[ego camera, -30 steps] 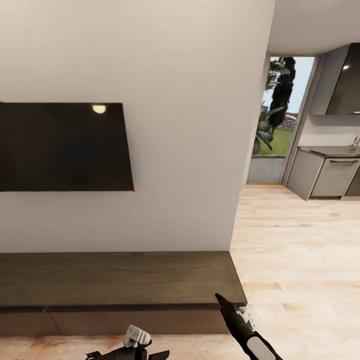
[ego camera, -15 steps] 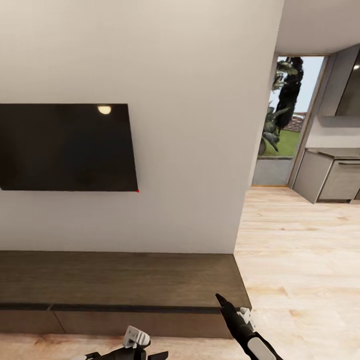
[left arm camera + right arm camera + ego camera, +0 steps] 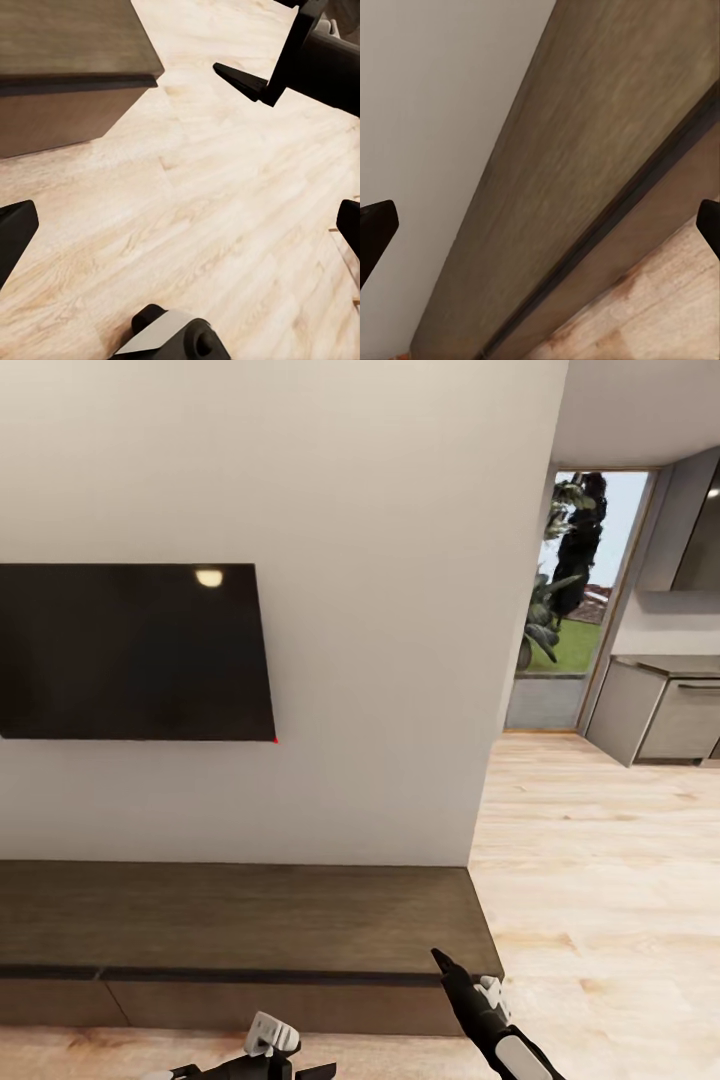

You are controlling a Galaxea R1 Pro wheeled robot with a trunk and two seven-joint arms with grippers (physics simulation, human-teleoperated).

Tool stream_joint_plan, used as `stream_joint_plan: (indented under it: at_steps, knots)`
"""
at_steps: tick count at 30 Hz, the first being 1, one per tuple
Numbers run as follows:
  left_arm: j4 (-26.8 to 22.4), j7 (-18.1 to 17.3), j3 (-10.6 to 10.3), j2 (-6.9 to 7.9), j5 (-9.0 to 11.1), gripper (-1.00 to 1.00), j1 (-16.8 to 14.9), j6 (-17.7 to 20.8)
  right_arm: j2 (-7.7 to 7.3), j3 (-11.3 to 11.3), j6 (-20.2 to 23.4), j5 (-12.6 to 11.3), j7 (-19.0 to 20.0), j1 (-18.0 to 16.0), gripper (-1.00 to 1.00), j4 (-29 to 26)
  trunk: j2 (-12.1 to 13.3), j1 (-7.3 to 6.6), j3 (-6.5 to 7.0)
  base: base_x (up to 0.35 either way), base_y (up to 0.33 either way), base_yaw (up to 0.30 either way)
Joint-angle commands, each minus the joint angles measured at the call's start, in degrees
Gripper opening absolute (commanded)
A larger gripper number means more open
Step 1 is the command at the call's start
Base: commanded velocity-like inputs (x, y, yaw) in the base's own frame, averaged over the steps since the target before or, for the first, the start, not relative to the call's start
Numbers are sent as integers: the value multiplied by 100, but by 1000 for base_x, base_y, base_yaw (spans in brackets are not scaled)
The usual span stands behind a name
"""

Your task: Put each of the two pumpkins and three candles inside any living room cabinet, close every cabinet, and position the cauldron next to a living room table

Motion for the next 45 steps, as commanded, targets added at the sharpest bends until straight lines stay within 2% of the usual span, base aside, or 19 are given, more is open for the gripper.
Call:
stream_joint_plan:
  at_steps: [1,13,16,19,22,24,25,27,28,30,32,34,38,45]
  knots:
    - [-1,-7,-9,4,60,100,-7,28,3,-26,39,-42,22,-4,100,1,-47,23,-26,0,0,0]
    - [6,-22,-9,4,62,100,-7,28,-1,-27,30,-51,47,3,100,20,-528,287,-241,0,0,0]
    - [3,-25,-9,7,66,100,-7,28,-50,-62,59,-88,88,20,100,78,-649,353,-295,0,0,0]
    - [-4,-32,-9,8,67,100,-7,28,-103,-130,103,-102,271,27,100,191,-769,419,-349,0,0,0]
    - [-15,-40,-9,6,67,100,-7,29,-161,-213,150,-107,650,30,100,348,-889,484,-403,0,0,0]
    - [-52,-44,-1,10,82,100,-10,46,-270,-273,370,-110,1030,31,100,467,-969,528,-439,0,0,0]
    - [-75,-44,15,11,88,100,-11,55,-291,-283,462,-111,1098,31,100,485,-1009,550,-457,0,0,0]
    - [-250,-40,148,12,99,100,-12,98,-332,-342,693,-114,1229,31,100,520,-1090,594,-493,0,0,0]
    - [-456,-35,312,12,110,100,-10,130,-351,-464,793,-114,1288,31,100,533,-1130,616,-510,0,0,0]
    - [-655,-32,481,15,117,100,-9,201,-363,-618,860,-108,1331,31,100,541,-1210,660,-546,0,0,0]
    - [-970,-30,828,15,123,100,-4,444,-386,-829,935,-94,1382,31,100,548,-1290,704,-582,0,0,0]
    - [-1074,-37,1049,14,126,100,-1,554,-401,-894,961,-78,1406,32,100,545,-1370,748,-618,0,0,0]
    - [-1150,-88,1221,13,128,100,-2,631,-396,-932,973,-79,1420,32,100,541,-1531,836,-690,0,0,0]
    - [-1148,-453,1286,13,119,100,4,643,-393,-925,929,-36,1359,32,100,540,-1812,990,-816,0,0,0]
